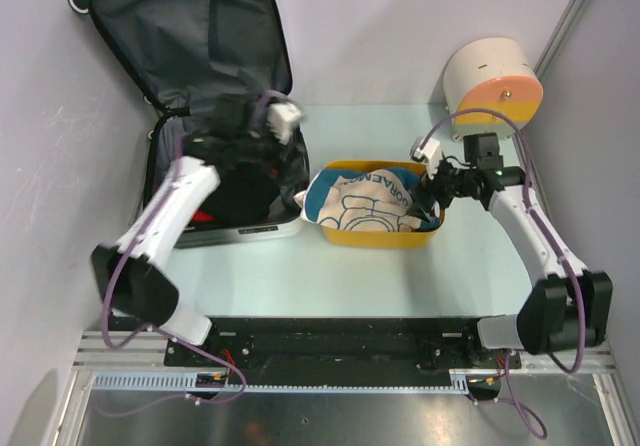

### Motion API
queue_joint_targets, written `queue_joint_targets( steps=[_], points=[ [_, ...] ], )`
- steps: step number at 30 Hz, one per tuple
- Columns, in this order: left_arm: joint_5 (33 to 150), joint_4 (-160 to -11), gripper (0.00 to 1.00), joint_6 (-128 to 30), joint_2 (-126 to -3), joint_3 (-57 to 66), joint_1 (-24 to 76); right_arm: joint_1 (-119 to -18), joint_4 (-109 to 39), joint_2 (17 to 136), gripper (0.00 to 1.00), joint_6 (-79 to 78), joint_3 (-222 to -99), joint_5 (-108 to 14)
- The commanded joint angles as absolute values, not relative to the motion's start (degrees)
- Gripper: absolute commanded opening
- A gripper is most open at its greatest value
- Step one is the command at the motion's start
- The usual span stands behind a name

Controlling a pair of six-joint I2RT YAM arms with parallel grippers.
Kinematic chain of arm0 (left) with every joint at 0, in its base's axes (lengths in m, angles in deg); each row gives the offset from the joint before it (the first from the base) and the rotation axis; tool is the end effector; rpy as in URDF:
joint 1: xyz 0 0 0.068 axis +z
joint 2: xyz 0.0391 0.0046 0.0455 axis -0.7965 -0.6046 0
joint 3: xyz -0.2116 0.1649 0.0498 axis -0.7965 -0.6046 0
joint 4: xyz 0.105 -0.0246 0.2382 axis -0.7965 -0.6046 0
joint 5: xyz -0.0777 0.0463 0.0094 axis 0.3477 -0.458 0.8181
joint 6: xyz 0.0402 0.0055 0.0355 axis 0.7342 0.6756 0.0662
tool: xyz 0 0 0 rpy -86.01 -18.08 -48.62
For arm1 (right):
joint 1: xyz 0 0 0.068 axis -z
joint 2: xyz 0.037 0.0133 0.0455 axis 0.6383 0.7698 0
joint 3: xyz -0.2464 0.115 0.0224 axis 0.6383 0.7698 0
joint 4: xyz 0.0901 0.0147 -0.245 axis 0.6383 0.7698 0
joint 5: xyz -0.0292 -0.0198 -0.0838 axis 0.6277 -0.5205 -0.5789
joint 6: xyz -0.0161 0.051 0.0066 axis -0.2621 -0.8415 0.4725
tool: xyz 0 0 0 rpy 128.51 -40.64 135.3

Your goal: Open, take out, and arrange the luggage

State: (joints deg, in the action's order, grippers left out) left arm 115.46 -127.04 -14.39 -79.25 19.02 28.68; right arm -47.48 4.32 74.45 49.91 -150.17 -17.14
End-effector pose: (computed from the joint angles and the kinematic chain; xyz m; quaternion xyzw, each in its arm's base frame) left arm 0.3076 -0.1585 0.3535 0.4508 0.7631 -0.2579 0.3846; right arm 0.2779 0.0600 0.2879 -0.4782 0.7696 0.2015 0.3720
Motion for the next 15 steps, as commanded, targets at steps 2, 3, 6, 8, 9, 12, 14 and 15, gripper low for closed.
queue_joint_targets(
  steps=[2,3,6,8,9,12,14,15],
  points=[
    [114.2,-134.5,0.96,-13.1,-68.8,14.9,44.8,-47.7,-1.1,66.4,1.0,42.6,-154.1,-16.7],
    [112.5,-136.2,0.96,-11.1,-68.2,13.9,48.5,-48.2,-2.2,66.2,1.0,40.5,-154.7,-17.1],
    [112.2,-136.9,0.95,-9.2,-65.1,8.6,55.1,-51.3,-5.5,66.3,1.0,35.1,-156.0,-18.4],
    [113.0,-136.9,0.95,-6.9,-63.5,5.3,56.2,-54.4,-7.8,67.3,1.0,33.2,-156.2,-19.7],
    [112.2,-136.9,0.95,-5.2,-63.6,4.8,56.5,-55.3,-8.4,67.6,1.0,31.6,-156.3,-20.2],
    [111.7,-137.0,0.94,-4.2,-65.8,3.9,56.6,-58.3,-10.2,69.4,0.99,30.7,-156.3,-21.7],
    [112.7,-136.8,0.94,-3.7,-66.6,2.8,56.5,-59.2,-10.7,70.0,0.99,30.9,-156.4,-22.7],
    [112.3,-136.7,0.93,-4.5,-68.5,2.7,56.2,-59.5,-11.3,70.5,0.99,30.9,-156.4,-23.0]
  ],
)
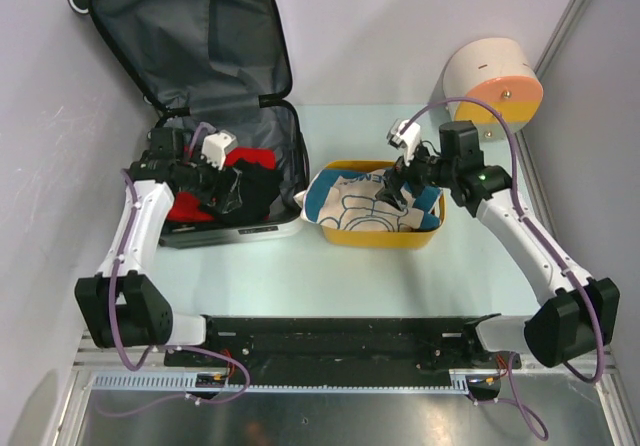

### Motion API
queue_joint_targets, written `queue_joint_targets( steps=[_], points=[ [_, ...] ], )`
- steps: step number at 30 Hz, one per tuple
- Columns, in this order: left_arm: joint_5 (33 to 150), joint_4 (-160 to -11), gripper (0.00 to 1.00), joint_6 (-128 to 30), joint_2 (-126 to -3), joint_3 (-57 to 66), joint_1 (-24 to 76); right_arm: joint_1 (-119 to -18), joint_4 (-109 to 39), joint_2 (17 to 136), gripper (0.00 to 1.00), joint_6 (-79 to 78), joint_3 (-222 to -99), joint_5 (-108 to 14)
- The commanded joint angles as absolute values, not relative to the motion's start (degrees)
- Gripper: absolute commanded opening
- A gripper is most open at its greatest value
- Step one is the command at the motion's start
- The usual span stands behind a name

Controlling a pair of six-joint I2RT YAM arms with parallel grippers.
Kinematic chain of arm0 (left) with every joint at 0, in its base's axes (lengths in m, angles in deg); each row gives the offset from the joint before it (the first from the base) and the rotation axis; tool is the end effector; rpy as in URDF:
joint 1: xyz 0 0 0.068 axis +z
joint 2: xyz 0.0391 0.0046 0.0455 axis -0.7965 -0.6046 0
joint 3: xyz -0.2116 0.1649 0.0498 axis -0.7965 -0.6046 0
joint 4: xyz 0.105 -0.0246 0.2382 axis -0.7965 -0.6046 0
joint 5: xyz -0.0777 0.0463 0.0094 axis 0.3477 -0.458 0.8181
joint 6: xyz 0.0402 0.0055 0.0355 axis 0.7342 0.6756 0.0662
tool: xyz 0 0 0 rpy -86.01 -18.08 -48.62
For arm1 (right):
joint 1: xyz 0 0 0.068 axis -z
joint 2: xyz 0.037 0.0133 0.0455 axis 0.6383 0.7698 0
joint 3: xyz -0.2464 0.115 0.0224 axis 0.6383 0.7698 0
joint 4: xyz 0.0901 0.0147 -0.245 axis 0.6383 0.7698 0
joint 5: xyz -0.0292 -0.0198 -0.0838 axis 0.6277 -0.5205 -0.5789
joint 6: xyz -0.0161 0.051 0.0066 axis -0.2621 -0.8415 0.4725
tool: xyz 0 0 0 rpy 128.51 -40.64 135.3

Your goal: Open, take out, and arrange the luggage

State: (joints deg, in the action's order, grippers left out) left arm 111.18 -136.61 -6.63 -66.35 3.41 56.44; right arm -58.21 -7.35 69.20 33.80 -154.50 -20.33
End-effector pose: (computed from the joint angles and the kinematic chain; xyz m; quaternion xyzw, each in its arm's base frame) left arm 0.2731 0.0007 0.3193 0.2844 0.8831 -0.1327 0.3487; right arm 0.2625 0.1092 0.3512 -0.4561 0.7178 0.2232 0.4763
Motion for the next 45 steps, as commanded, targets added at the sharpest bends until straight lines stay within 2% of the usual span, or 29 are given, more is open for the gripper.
queue_joint_targets(
  steps=[1,5,8,12,18,26,30,33,37,38,40,41,43,45],
  points=[
    [111.4,-136.4,0.93,-5.8,-69.4,2.6,56.1,-59.5,-11.6,70.7,0.99,30.3,-156.7,-23.4],
    [106.2,-132.5,1.0,-13.4,-73.3,0.5,56.0,-59.5,-12.2,72.1,0.99,30.6,-156.8,-23.1],
    [103.3,-129.6,1.0,-17.8,-75.0,0.1,56.0,-59.5,-12.9,72.8,0.99,30.0,-157.0,-22.7],
    [112.3,-127.9,1.0,-21.9,-73.0,1.4,61.9,-59.5,-13.8,73.4,0.98,28.6,-157.0,-22.6],
    [113.4,-127.8,1.0,-26.1,-70.1,3.2,65.5,-59.5,-13.6,73.7,0.98,28.3,-157.0,-21.9],
    [111.4,-127.6,1.0,-28.4,-81.5,3.8,65.7,-59.9,-13.6,74.8,0.98,28.3,-157.8,-21.4],
    [118.0,-127.4,0.99,-30.6,-85.3,3.9,65.9,-60.0,-12.7,74.3,0.98,28.5,-158.1,-21.6],
    [124.5,-126.7,0.85,-30.7,-84.8,3.6,65.9,-60.1,-11.9,74.0,0.98,28.8,-158.1,-22.0],
    [126.4,-124.9,0.65,-29.8,-78.3,3.1,65.3,-60.1,-11.6,73.7,0.97,29.1,-158.1,-22.0],
    [126.3,-124.5,0.55,-29.5,-77.3,3.1,64.8,-60.0,-11.9,73.7,0.97,29.0,-158.1,-21.9],
    [126.4,-124.4,0.43,-29.3,-75.7,2.8,64.4,-60.0,-12.2,73.9,0.97,28.9,-158.1,-21.7],
    [127.1,-124.4,0.3,-29.4,-75.1,2.9,64.3,-60.0,-12.5,74.1,0.96,28.9,-158.1,-21.6],
    [129.3,-124.4,0.15,-29.8,-75.0,3.0,64.0,-60.0,-12.9,74.3,0.96,28.7,-158.1,-21.5],
    [130.1,-124.4,0.08,-30.3,-75.4,3.1,63.1,-60.0,-13.5,74.9,0.96,28.5,-158.1,-21.1]
  ],
)
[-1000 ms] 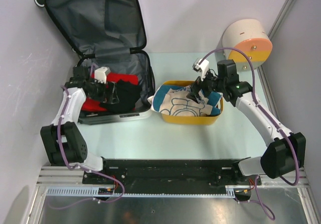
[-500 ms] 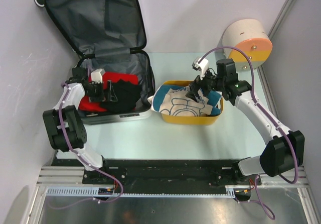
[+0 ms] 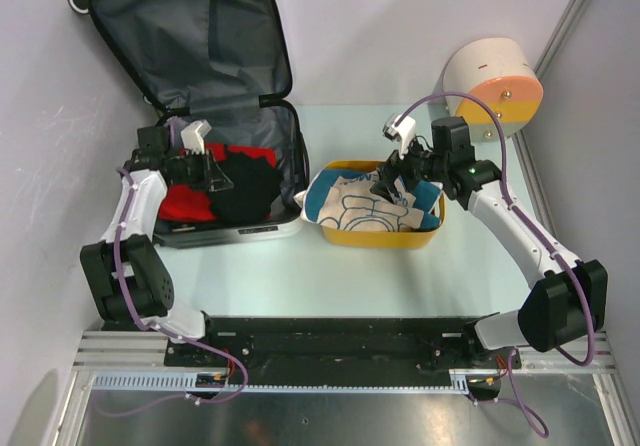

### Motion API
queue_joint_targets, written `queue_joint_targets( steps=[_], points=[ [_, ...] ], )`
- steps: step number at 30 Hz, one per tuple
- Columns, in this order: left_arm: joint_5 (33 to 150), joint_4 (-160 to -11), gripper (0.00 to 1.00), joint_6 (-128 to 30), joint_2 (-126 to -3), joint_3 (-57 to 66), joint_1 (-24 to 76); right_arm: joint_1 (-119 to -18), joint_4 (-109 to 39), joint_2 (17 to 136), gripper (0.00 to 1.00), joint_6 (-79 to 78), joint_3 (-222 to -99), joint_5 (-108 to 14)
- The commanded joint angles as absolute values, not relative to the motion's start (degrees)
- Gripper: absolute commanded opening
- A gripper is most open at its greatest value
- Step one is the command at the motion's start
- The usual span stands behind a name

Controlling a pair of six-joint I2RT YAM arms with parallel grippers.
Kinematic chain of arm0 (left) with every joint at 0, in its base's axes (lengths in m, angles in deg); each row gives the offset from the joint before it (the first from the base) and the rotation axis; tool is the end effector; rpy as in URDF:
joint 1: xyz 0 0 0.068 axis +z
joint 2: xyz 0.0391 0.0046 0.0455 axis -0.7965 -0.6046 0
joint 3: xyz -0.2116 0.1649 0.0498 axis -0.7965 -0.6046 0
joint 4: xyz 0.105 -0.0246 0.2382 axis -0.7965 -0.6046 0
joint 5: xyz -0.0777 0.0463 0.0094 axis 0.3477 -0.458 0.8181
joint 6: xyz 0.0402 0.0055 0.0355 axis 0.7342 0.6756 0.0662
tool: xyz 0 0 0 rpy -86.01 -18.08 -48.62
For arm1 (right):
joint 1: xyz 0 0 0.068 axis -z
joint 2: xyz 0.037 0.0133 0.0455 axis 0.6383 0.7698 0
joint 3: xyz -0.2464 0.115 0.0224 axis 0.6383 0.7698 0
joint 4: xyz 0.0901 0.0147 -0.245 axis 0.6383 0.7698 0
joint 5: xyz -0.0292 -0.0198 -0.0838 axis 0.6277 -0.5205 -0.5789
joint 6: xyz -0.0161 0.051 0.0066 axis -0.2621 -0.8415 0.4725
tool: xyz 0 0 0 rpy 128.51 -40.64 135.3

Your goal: Open, take out, and arrange the luggage

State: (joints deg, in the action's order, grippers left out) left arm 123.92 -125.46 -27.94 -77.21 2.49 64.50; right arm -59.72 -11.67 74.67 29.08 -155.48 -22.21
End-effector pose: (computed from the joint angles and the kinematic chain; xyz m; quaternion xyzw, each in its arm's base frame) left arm 0.3184 0.0423 0.2770 0.0823 0.8976 -0.2749 0.3348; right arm 0.2855 0.1245 0.3367 -0.4302 0.7377 0.2352 0.4642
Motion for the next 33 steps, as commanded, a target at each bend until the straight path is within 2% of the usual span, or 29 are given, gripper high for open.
queue_joint_targets(
  steps=[1,3,4,6,7,9,12,13,21,26,30,31,33],
  points=[
    [129.5,-124.4,0.05,-30.8,-75.8,3.1,62.9,-60.0,-13.7,74.9,0.96,28.4,-158.2,-20.9],
    [128.4,-124.3,0.08,-31.6,-76.7,2.9,62.5,-60.1,-14.3,75.3,0.96,28.2,-158.4,-20.7],
    [125.6,-124.1,0.2,-31.9,-77.0,2.8,62.6,-60.1,-14.0,75.4,0.96,28.3,-158.6,-20.6],
    [123.7,-123.8,0.31,-32.4,-77.5,2.6,63.0,-60.1,-13.7,75.6,0.96,28.4,-158.8,-20.6],
    [122.5,-123.7,0.43,-32.6,-77.9,2.5,63.6,-60.1,-13.4,75.5,0.96,28.5,-158.9,-20.6],
    [120.3,-123.7,0.58,-32.7,-79.2,2.6,63.8,-60.1,-13.1,75.5,0.96,28.6,-158.9,-20.7],
    [118.9,-123.7,0.89,-33.5,-81.0,1.4,63.7,-60.1,-12.7,75.2,0.96,28.7,-158.9,-20.8],
    [119.0,-123.7,0.94,-33.9,-81.6,0.8,63.6,-60.2,-12.4,75.3,0.96,28.7,-158.9,-20.8],
    [119.8,-123.8,0.92,-36.2,-84.6,-1.9,62.5,-60.1,-11.9,75.6,0.96,29.5,-159.7,-21.0],
    [123.8,-123.7,0.68,-36.3,-81.0,-0.6,58.7,-60.1,-11.6,76.4,0.96,29.6,-160.6,-20.8],
    [123.9,-123.5,0.44,-39.2,-79.7,-0.4,57.0,-60.1,-11.9,77.3,0.96,29.5,-161.1,-20.5],
    [125.1,-123.3,0.32,-39.7,-80.1,-0.3,57.0,-60.1,-12.1,77.4,0.96,29.4,-161.3,-20.4],
    [125.7,-123.3,0.22,-40.0,-80.8,0.0,57.0,-60.2,-12.3,77.8,0.96,29.4,-161.4,-20.2]
  ],
)
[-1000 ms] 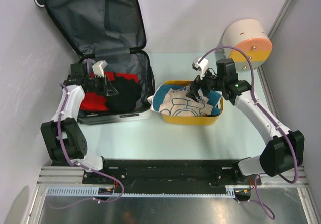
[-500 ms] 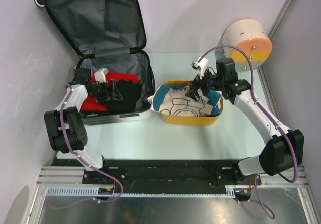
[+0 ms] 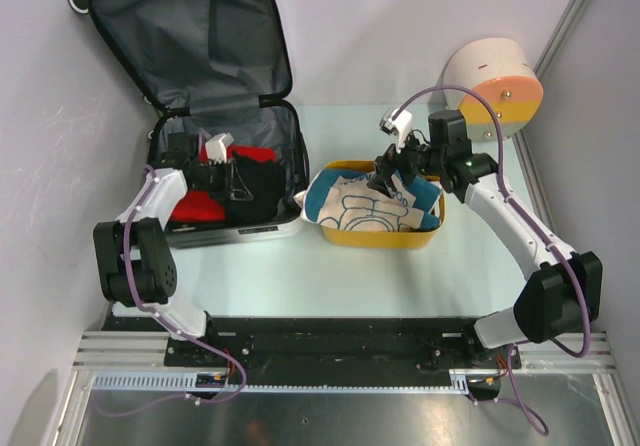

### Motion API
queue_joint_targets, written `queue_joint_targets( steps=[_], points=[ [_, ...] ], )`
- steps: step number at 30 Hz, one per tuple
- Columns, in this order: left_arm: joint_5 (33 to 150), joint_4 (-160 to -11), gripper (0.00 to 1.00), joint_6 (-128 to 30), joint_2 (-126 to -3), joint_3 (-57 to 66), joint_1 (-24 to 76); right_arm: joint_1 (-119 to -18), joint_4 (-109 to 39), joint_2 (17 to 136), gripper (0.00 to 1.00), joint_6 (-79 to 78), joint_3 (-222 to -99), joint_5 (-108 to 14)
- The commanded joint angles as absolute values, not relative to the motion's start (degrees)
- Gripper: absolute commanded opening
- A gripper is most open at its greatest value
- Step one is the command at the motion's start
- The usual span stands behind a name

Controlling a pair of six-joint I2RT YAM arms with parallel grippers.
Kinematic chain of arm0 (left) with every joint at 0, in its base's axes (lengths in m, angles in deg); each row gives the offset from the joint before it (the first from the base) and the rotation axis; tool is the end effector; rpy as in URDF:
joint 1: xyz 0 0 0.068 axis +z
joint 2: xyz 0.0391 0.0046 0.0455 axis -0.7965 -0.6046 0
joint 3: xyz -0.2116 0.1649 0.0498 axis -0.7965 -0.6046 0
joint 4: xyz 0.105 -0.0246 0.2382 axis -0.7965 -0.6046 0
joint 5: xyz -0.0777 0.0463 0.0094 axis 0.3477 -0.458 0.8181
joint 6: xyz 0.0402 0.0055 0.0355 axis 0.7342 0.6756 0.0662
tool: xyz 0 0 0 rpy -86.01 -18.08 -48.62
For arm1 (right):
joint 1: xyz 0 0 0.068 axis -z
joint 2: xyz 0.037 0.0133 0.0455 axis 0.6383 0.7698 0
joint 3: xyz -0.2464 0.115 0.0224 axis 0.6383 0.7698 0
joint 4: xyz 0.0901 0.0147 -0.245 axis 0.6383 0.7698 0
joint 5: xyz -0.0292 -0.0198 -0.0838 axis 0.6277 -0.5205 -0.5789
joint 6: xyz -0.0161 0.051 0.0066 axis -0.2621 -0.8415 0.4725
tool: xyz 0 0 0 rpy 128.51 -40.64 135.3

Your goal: Open, take out, and arrange the luggage

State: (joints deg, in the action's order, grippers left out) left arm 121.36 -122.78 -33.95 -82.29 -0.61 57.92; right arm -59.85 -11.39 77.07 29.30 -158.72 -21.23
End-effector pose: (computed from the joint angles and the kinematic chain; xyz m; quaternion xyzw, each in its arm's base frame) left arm 0.3317 0.0077 0.2351 0.0652 0.9164 -0.2971 0.2602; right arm 0.2952 0.1294 0.3432 -0.4357 0.7304 0.2413 0.4674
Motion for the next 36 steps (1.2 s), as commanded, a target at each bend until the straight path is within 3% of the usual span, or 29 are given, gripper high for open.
queue_joint_targets(
  steps=[1,3,18,24,29,32,36],
  points=[
    [125.8,-123.3,0.1,-39.9,-80.9,0.5,56.9,-60.2,-12.5,78.0,0.96,29.4,-161.4,-20.2],
    [126.5,-123.2,0.0,-39.9,-80.6,1.2,57.0,-60.2,-12.6,78.1,0.96,29.4,-161.7,-20.2],
    [133.9,-119.1,0.0,-48.4,-67.7,14.2,54.0,-58.7,-16.1,77.5,0.96,24.5,-162.0,-20.9],
    [132.7,-108.6,0.0,-56.7,-66.0,15.6,40.9,-53.2,-14.9,74.9,0.96,20.5,-162.2,-21.9],
    [123.7,-95.9,0.0,-63.1,-67.1,12.6,27.9,-45.3,-10.8,71.5,0.96,16.7,-162.1,-21.1],
    [118.8,-84.1,0.0,-69.0,-70.9,12.2,20.0,-38.5,-8.9,69.5,0.96,16.0,-162.1,-18.2],
    [114.1,-79.4,0.0,-74.2,-78.9,16.0,12.1,-32.0,-5.8,67.8,0.97,19.2,-162.1,-16.6]
  ],
)
